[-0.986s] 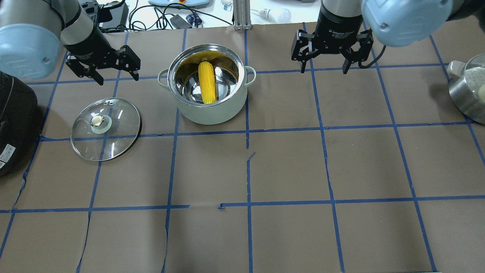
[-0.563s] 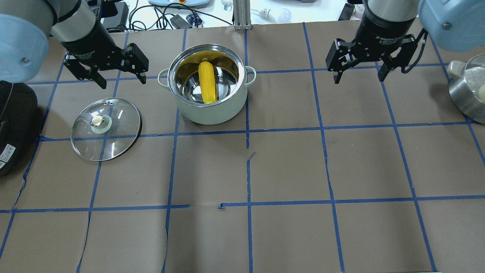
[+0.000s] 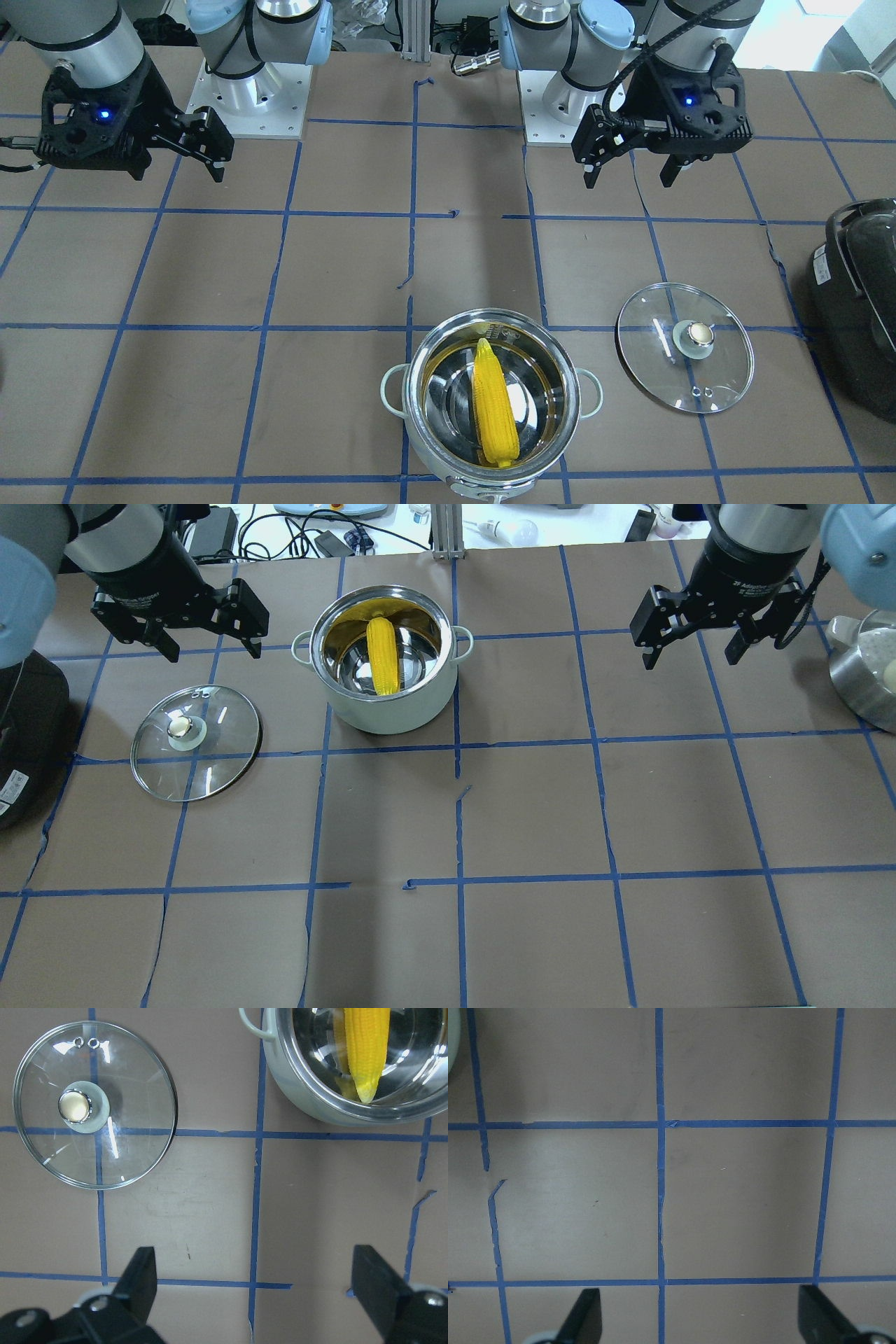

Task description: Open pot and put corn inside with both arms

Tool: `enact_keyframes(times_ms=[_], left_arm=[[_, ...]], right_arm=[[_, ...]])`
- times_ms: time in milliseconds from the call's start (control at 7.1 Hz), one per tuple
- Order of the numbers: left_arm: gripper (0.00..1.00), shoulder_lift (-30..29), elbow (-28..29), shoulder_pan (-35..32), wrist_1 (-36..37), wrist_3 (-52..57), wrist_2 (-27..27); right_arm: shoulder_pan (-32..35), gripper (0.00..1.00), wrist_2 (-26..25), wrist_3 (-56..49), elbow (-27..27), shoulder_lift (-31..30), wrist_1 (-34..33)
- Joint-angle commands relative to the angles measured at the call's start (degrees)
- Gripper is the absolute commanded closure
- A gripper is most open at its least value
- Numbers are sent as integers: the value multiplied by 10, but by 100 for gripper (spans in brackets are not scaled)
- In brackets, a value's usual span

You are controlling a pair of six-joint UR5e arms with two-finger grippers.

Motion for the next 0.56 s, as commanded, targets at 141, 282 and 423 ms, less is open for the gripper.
enact_keyframes(times_ms=[141,282,423], left_arm=[[0,3,3,0,10,7,-6],[0,0,3,0,19,7,-7],[0,1,3,0,26,8,-7]], right_arm=[[0,0,5,2,0,-1,-1],[-1,0,5,4,0,1,-9],[-1,0,9,3,0,4,-12]])
